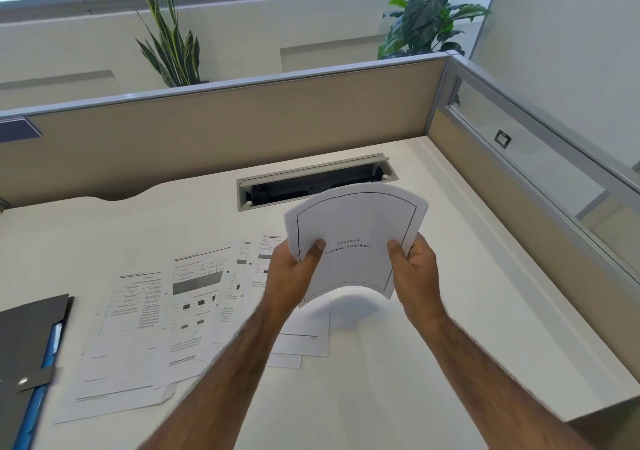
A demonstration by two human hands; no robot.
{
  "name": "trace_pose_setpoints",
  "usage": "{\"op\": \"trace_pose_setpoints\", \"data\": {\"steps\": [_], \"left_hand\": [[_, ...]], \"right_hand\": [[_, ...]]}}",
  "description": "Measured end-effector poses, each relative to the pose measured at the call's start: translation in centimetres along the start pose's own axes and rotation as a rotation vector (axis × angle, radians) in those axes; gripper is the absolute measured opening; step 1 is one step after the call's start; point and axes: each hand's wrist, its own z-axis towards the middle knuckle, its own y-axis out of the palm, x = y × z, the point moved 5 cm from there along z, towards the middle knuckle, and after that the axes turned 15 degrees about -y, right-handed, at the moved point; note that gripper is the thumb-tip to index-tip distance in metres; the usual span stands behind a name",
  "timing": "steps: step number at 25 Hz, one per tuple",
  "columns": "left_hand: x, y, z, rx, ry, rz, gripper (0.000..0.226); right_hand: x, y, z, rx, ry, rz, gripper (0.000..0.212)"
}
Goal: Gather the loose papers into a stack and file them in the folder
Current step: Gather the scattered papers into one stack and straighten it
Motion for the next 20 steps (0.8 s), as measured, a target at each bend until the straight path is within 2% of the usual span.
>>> {"op": "trace_pose_setpoints", "data": {"steps": [4, 7, 9, 11, 13, 16, 20], "left_hand": [[-3.2, -1.1, 0.3, 0.092, -0.081, 0.2, 0.011], [-4.6, -3.0, 0.9, 0.135, -0.111, 0.292, 0.007], [-6.4, -5.9, 1.4, 0.251, -0.186, 0.443, 0.027], [-9.0, -9.7, 1.5, 0.396, -0.332, 0.693, 0.05], [-11.0, -12.7, 1.6, 0.455, -0.468, 0.859, 0.061], [-11.9, -14.5, 2.0, 0.443, -0.516, 0.923, 0.066], [-11.7, -15.1, 3.0, 0.434, -0.502, 0.858, 0.068]], "right_hand": [[2.0, 0.5, -1.1, -0.092, 0.059, -0.131, 0.012], [3.8, 0.6, -0.6, -0.082, 0.067, -0.283, 0.02], [5.5, 1.0, -0.5, -0.108, 0.171, -0.336, 0.016], [7.6, 1.4, -1.3, -0.127, 0.32, -0.35, 0.013], [9.1, 2.2, -2.2, -0.144, 0.416, -0.358, 0.018], [10.4, 3.4, -2.8, -0.167, 0.461, -0.38, 0.022], [11.3, 5.6, -3.2, -0.176, 0.496, -0.382, 0.025]]}}
